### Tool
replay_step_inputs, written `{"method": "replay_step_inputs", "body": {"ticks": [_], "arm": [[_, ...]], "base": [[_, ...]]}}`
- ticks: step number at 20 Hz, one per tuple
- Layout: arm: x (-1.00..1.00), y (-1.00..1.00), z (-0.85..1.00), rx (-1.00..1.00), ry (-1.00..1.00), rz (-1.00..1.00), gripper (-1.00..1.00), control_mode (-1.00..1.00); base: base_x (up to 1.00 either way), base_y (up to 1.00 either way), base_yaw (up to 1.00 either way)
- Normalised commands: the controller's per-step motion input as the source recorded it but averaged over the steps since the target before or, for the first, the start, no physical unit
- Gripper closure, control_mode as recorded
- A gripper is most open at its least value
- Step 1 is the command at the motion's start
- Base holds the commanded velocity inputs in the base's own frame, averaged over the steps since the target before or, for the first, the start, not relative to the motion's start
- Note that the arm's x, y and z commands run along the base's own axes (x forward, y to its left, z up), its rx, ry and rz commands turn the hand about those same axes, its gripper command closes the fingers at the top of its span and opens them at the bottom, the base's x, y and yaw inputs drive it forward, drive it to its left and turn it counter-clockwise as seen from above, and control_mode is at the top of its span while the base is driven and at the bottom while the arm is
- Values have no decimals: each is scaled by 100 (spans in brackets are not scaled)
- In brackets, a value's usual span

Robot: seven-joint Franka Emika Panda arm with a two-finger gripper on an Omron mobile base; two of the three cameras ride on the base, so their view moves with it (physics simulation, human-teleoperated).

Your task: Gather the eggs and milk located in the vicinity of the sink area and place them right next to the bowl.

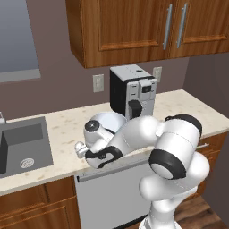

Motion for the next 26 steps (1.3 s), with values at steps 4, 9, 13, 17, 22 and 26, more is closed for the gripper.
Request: {"method": "replay_step_inputs", "body": {"ticks": [4,9,13,17,22,26], "arm": [[16,11,-11,0,0,0,-100,-100],[20,0,-9,0,0,0,-100,-100],[16,0,-10,0,0,0,-100,-100],[0,16,-26,0,2,0,100,-100],[0,28,-35,1,9,0,100,-100],[0,0,-30,2,1,0,100,-100]], "base": [[0,0,0],[0,0,0],[0,0,0],[0,0,0],[0,0,0],[0,0,0]]}}
